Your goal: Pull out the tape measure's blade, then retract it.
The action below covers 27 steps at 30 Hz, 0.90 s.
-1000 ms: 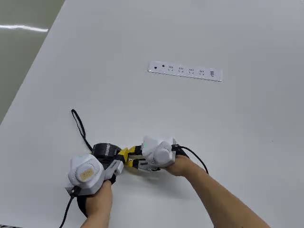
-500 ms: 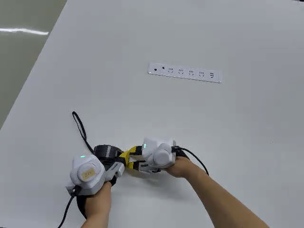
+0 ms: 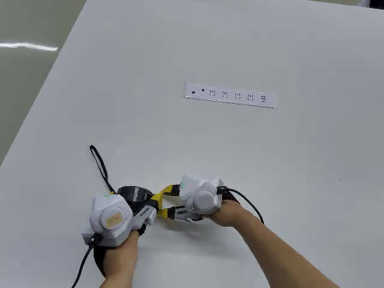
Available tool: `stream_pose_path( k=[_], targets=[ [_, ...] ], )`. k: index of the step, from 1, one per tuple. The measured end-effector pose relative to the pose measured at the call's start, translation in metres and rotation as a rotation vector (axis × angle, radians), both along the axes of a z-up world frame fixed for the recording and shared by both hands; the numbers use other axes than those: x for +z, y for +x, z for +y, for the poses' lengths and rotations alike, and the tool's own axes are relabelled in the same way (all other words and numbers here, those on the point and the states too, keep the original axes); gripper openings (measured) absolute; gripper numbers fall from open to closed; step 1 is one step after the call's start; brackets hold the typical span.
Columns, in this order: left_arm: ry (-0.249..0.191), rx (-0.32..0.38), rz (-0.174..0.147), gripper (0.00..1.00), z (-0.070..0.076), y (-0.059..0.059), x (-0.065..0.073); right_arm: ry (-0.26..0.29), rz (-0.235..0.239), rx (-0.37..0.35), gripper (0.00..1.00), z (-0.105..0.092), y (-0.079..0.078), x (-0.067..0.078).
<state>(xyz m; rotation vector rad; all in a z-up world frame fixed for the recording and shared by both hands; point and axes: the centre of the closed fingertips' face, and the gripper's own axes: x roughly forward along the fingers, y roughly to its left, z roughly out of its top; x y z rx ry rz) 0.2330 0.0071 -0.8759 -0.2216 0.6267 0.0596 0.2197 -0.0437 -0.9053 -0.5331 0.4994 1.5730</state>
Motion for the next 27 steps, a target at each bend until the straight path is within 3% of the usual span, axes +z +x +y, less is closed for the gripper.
stream_pose_path(
  k=[15,27],
  targets=[
    [0.014,-0.1,-0.007,0.81,-0.002,-0.006,0.011,-0.005,0.012,-0.059,0.42,-0.007,-0.007,0.016],
    [0.071,-0.221,-0.032,0.86,0.002,-0.014,0.027,-0.013,0.033,-0.143,0.56,-0.017,-0.007,0.026]
  ],
)
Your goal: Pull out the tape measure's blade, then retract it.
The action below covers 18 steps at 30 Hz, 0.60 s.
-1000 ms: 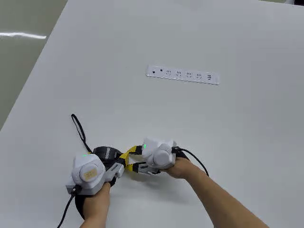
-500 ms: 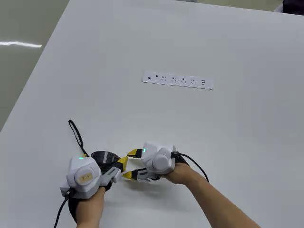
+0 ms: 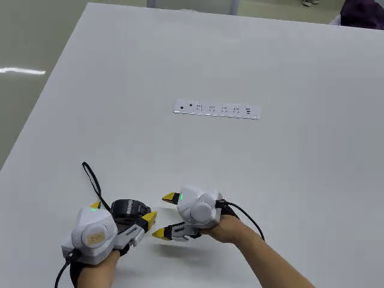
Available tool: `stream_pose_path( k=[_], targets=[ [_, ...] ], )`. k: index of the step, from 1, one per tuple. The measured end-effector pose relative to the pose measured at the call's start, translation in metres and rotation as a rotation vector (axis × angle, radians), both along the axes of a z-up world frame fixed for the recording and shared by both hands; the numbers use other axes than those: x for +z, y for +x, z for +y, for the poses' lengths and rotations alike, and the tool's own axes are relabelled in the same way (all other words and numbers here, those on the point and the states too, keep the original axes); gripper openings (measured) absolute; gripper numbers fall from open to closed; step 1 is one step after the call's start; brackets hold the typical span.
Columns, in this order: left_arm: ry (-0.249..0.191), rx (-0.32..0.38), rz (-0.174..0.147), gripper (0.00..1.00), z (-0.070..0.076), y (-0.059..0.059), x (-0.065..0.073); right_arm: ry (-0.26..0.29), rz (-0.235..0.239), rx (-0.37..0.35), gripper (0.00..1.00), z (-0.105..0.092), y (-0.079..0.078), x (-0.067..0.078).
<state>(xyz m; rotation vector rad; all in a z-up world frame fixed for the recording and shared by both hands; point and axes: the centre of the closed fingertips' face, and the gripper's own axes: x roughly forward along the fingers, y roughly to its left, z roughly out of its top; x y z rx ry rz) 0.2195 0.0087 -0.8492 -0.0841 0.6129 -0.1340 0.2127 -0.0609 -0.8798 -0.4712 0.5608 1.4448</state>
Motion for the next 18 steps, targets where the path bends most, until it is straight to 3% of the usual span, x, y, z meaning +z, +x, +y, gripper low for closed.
stream_pose_path(
  k=[6,18],
  targets=[
    [0.012,-0.075,0.015,0.88,-0.001,-0.006,0.002,0.003,0.011,-0.044,0.63,-0.006,0.0,0.005],
    [0.022,-0.153,0.04,0.95,0.001,-0.016,-0.002,0.009,0.024,-0.158,0.73,-0.029,0.001,0.011]
  ],
)
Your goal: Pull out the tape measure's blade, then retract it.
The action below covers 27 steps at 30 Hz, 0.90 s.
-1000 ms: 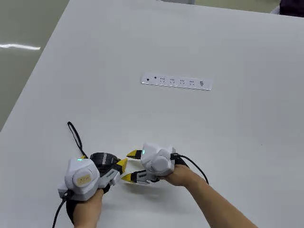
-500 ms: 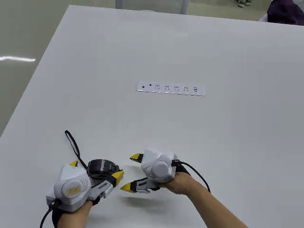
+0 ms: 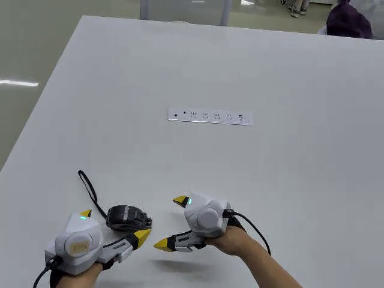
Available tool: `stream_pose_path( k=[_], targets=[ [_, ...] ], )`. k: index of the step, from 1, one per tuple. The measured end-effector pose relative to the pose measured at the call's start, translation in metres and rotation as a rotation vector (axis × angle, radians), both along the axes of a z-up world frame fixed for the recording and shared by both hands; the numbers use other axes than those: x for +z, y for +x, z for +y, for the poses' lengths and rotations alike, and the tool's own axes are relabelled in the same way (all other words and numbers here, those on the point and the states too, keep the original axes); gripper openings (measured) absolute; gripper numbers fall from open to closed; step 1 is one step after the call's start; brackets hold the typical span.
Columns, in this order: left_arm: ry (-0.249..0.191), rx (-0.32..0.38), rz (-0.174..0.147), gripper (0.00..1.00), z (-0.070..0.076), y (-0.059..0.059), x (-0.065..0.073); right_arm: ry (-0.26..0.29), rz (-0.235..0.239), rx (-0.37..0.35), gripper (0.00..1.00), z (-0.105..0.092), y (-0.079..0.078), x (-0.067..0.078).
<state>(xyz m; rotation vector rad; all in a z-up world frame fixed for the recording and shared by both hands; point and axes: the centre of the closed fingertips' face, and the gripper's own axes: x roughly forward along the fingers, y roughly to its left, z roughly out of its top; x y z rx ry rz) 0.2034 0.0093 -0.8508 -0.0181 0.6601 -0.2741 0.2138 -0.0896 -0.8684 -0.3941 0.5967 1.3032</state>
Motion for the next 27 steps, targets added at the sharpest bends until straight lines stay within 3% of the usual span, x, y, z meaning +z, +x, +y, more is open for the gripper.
stream_pose_path(
  k=[4,11,23,25,27],
  targets=[
    [0.025,-0.086,-0.01,0.97,-0.007,-0.004,0.002,0.001,0.002,-0.038,0.75,-0.012,0.001,0.005],
    [0.04,-0.163,0.013,0.99,-0.005,-0.017,0.002,0.012,0.005,-0.104,0.79,-0.033,-0.002,0.014],
    [0.04,-0.217,0.009,0.99,0.005,-0.026,0.011,0.038,0.001,-0.192,0.85,-0.066,-0.012,0.026],
    [0.037,-0.237,0.027,0.99,0.004,-0.029,0.011,0.04,-0.001,-0.207,0.85,-0.072,-0.013,0.028],
    [0.033,-0.248,0.025,0.99,0.004,-0.032,0.012,0.051,0.0,-0.226,0.87,-0.079,-0.015,0.032]
  ],
)
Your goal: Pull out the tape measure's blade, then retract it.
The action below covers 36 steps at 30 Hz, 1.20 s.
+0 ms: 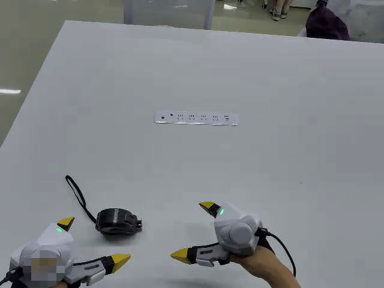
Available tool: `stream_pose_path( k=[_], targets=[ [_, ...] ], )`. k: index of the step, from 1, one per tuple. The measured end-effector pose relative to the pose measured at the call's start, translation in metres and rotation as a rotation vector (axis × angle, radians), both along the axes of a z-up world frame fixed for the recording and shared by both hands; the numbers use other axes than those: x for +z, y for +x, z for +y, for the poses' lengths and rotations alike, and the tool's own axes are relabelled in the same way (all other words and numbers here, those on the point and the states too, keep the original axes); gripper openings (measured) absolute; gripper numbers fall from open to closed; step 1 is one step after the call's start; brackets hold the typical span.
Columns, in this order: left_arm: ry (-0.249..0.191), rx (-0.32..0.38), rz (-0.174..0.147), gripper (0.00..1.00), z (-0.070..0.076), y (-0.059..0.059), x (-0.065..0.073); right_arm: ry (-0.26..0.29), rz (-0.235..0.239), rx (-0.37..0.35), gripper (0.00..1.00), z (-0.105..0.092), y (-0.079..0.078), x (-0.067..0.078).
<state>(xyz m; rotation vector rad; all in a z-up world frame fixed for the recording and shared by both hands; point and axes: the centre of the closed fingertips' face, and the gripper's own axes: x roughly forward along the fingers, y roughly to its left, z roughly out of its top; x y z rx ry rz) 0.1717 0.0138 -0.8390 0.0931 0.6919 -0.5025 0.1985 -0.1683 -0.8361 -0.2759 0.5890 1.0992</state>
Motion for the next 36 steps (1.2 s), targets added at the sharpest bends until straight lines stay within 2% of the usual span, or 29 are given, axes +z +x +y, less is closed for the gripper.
stream_pose_path(
  k=[10,14,16,19,24,28,32,36],
  targets=[
    [-0.029,-0.059,-0.039,0.99,-0.002,-0.009,0.013,0.027,-0.007,-0.053,0.9,-0.034,-0.013,0.008],
    [-0.003,-0.079,-0.044,0.99,0.001,-0.013,0.014,0.039,-0.003,-0.076,0.91,-0.049,-0.017,0.009],
    [-0.008,-0.085,-0.054,0.99,0.002,-0.014,0.017,0.032,-0.016,-0.088,0.91,-0.056,-0.017,0.009],
    [-0.005,-0.091,-0.06,0.99,0.005,-0.016,0.019,0.036,-0.005,-0.109,0.92,-0.065,-0.018,0.011],
    [-0.014,-0.095,-0.055,0.99,0.012,-0.021,0.019,0.032,-0.014,-0.117,0.93,-0.074,-0.02,0.013],
    [-0.005,-0.094,-0.058,0.99,0.02,-0.024,0.022,0.038,-0.015,-0.119,0.94,-0.078,-0.024,0.015],
    [-0.021,-0.101,-0.057,0.99,0.024,-0.028,0.028,0.036,-0.013,-0.109,0.95,-0.079,-0.028,0.014],
    [-0.021,-0.11,-0.057,0.99,0.03,-0.029,0.025,0.038,-0.015,-0.118,0.95,-0.083,-0.028,0.016]
  ],
)
